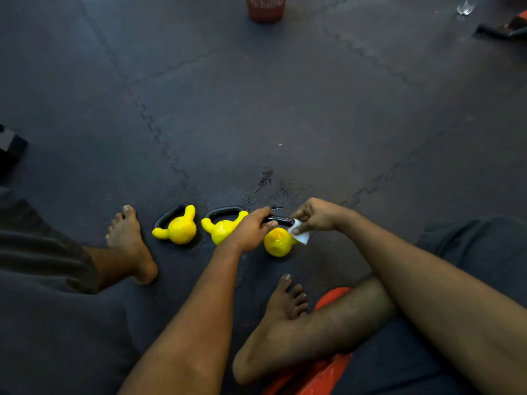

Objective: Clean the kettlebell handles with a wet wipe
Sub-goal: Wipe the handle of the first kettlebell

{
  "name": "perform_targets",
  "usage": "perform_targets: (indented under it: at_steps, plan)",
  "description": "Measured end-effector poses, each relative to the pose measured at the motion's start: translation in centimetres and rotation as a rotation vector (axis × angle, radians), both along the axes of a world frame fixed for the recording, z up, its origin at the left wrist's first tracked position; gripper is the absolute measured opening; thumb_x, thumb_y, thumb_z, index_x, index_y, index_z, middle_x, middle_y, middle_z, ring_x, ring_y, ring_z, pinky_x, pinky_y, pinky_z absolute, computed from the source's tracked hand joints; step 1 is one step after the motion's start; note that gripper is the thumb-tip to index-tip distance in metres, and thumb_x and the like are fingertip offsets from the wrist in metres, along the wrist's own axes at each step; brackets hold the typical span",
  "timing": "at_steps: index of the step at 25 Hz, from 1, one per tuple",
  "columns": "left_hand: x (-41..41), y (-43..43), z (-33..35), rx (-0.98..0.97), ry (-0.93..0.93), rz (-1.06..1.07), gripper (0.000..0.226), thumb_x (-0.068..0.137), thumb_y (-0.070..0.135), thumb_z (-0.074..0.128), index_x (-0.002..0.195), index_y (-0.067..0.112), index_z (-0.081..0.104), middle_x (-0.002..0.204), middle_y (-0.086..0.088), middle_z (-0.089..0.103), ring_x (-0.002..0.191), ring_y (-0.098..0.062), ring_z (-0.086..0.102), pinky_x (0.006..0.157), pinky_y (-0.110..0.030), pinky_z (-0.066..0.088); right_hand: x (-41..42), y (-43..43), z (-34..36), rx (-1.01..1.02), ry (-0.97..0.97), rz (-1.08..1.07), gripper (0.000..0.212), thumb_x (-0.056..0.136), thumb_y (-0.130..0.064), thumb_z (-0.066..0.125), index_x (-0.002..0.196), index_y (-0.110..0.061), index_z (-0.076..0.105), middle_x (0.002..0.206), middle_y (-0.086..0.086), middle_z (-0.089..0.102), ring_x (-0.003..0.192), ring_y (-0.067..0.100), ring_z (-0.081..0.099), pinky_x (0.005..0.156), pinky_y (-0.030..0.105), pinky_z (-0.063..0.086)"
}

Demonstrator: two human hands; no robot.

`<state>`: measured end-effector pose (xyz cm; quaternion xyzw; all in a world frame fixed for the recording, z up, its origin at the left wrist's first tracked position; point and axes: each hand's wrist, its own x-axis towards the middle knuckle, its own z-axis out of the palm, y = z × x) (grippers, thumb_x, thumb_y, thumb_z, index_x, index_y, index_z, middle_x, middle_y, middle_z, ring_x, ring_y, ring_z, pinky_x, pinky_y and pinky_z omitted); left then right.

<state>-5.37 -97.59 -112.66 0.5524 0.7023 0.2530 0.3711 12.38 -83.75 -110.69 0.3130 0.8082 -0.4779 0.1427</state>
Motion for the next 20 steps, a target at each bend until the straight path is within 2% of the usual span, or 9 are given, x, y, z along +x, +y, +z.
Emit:
perform_targets:
  at_steps: [1,3,5,7,10,12,15,18,20]
  plan:
    - [0.2,0.2,0.1,0.001,0.002,-0.038,0.013,0.096,0.024,0.056,0.102,0.012,0.056,0.09,0.0,0.054,0.085,-0.018,0.051,0.066,-0.022,0.034,0.9,0.1,-0.2,-0.143,0.016,-0.028,0.032,0.078,-0.018,0.08,0.109,-0.014,0.075,0.093,0.001,0.077,0.087,0.015,0.067,0.084,0.032,0.054]
    - [0.7,0.9,0.0,0.011,0.062,-0.04,0.016,0.096,0.024,0.056,0.103,0.01,0.056,0.096,-0.007,0.058,0.091,-0.023,0.054,0.071,-0.028,0.035,1.6,0.0,-0.6,-0.155,0.032,-0.104,0.033,0.079,-0.017,0.08,0.11,-0.013,0.074,0.097,0.002,0.076,0.092,0.015,0.068,0.086,0.033,0.054]
    - [1.6,1.5,-0.3,0.009,0.187,0.043,0.017,0.098,0.027,0.052,0.101,0.01,0.052,0.101,-0.014,0.059,0.094,-0.031,0.055,0.07,-0.033,0.034,0.7,-0.8,-0.9,0.132,0.016,-0.198,0.029,0.079,-0.022,0.078,0.108,-0.016,0.076,0.082,0.002,0.073,0.079,0.014,0.064,0.07,0.028,0.048]
    - [2.7,1.8,-0.5,-0.028,0.346,0.133,0.023,0.099,0.031,0.046,0.103,0.009,0.048,0.106,-0.018,0.058,0.097,-0.037,0.055,0.072,-0.04,0.038,-0.9,-2.7,-1.5,0.518,-0.015,-0.345,0.021,0.081,-0.02,0.07,0.101,-0.018,0.076,0.076,0.012,0.068,0.076,0.027,0.064,0.062,0.032,0.045]
    - [3.3,2.0,-1.0,-0.054,0.41,0.185,0.026,0.1,0.033,0.043,0.107,0.008,0.048,0.107,-0.02,0.059,0.099,-0.039,0.056,0.074,-0.043,0.042,-2.4,-4.7,-2.8,0.692,-0.041,-0.431,0.014,0.082,-0.014,0.061,0.093,-0.016,0.069,0.081,0.015,0.067,0.08,0.038,0.063,0.059,0.035,0.043]
    - [2.1,2.1,-1.0,-0.036,0.29,0.143,0.023,0.1,0.029,0.046,0.105,0.007,0.05,0.104,-0.021,0.06,0.097,-0.039,0.056,0.071,-0.038,0.037,-2.1,-3.4,-2.2,0.626,-0.022,-0.334,0.011,0.081,-0.018,0.065,0.091,-0.016,0.071,0.076,0.012,0.067,0.076,0.034,0.062,0.06,0.034,0.045]
    - [0.5,1.9,-0.7,-0.008,0.139,0.037,0.018,0.098,0.023,0.051,0.104,0.007,0.053,0.102,-0.018,0.059,0.096,-0.033,0.054,0.068,-0.03,0.031,-0.7,-0.2,-0.3,0.339,-0.025,-0.075,0.018,0.08,-0.026,0.076,0.096,-0.016,0.076,0.074,0.005,0.066,0.069,0.016,0.055,0.063,0.029,0.041]
    - [1.1,2.1,-0.6,-0.019,0.064,-0.047,0.021,0.097,0.024,0.055,0.111,0.009,0.056,0.108,-0.012,0.057,0.099,-0.026,0.054,0.079,-0.032,0.041,1.9,0.6,-0.6,-0.172,0.005,-0.131,0.032,0.081,-0.016,0.078,0.111,-0.008,0.073,0.097,0.008,0.074,0.082,0.009,0.062,0.08,0.029,0.052]
    - [1.7,2.4,-0.9,-0.001,0.079,-0.023,0.02,0.096,0.025,0.055,0.109,0.009,0.055,0.106,-0.011,0.056,0.098,-0.027,0.054,0.083,-0.038,0.044,2.4,0.4,-1.6,-0.261,0.056,-0.232,0.032,0.082,-0.012,0.077,0.113,-0.004,0.072,0.103,0.014,0.074,0.086,0.011,0.064,0.087,0.033,0.053]
